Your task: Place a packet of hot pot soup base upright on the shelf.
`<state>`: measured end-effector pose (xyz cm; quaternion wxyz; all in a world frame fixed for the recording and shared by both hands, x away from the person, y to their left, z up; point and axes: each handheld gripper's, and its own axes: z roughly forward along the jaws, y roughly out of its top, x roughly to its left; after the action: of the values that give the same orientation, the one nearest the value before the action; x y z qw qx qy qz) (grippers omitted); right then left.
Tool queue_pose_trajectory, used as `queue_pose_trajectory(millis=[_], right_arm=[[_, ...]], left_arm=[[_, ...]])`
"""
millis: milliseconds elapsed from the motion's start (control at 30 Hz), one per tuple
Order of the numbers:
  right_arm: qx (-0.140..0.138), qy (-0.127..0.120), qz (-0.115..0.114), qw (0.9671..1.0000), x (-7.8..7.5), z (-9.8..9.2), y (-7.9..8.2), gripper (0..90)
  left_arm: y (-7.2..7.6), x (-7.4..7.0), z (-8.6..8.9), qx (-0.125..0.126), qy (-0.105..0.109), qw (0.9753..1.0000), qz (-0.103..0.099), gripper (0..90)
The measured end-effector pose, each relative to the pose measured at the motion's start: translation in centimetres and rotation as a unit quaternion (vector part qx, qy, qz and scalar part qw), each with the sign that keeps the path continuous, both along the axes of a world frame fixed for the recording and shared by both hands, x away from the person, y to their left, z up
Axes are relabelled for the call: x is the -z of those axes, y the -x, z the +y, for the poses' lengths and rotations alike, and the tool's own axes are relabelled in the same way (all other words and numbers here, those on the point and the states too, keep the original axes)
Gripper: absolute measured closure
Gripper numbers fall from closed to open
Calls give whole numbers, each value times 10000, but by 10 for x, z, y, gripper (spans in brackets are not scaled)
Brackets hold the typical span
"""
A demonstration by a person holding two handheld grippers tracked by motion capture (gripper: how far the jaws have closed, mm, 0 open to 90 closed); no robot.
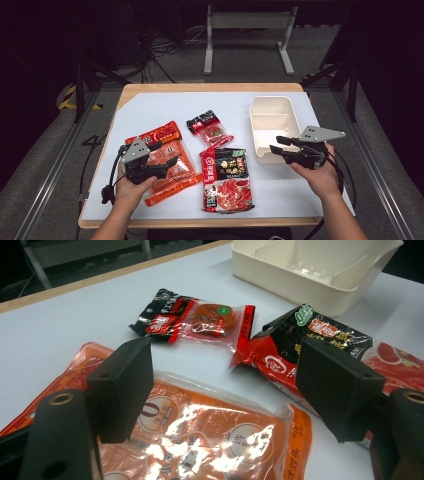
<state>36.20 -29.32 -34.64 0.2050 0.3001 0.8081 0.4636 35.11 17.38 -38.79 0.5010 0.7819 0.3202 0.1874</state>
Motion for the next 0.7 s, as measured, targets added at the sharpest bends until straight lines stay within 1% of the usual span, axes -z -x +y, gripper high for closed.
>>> queue_pose_trajectory(millis=[33, 100, 133, 167, 233, 333, 433, 467, 567, 633, 700], right_arm=[[5, 8, -12, 10000, 0, 0, 0, 577], [19, 7, -16, 10000, -1, 0, 0, 572], [28, -2, -20, 10000, -2, 0, 0, 568], [46, 8, -37, 10000, -3, -1, 1, 562], [47, -3, -22, 10000, -3, 0, 1, 553], [46, 15, 10, 10000, -4, 1, 1, 543], [38, -14, 3, 10000, -7, 1, 2, 542], [42, -4, -4, 10000, -7, 2, 2, 540], [27, -20, -12, 10000, -9, 3, 2, 536], [19, -24, -14, 10000, -9, 4, 2, 535], [4, -34, 6, 10000, -9, 4, 2, 531]], left_arm=[[0, 0, -1, 9, -7, 10000, -13, 238], [-1, 0, -3, 3, 27, 10000, 53, 237], [-2, -1, -3, 4, 52, 10000, 51, 233], [-2, -1, -4, 16, 136, 9998, 128, 230], [-3, -2, -6, 112, 222, 9994, 260, 228], [-5, -6, -15, 125, 152, 9996, 210, 225], [-11, -10, -21, 150, 293, 9992, 213, 222], [-12, -10, -23, 157, 307, 9992, 216, 222], [-16, -9, -32, 136, 199, 9997, 86, 224], [-18, -9, -36, 136, 164, 9998, 60, 225], [-20, -10, -40, 157, 194, 9997, 76, 225]])
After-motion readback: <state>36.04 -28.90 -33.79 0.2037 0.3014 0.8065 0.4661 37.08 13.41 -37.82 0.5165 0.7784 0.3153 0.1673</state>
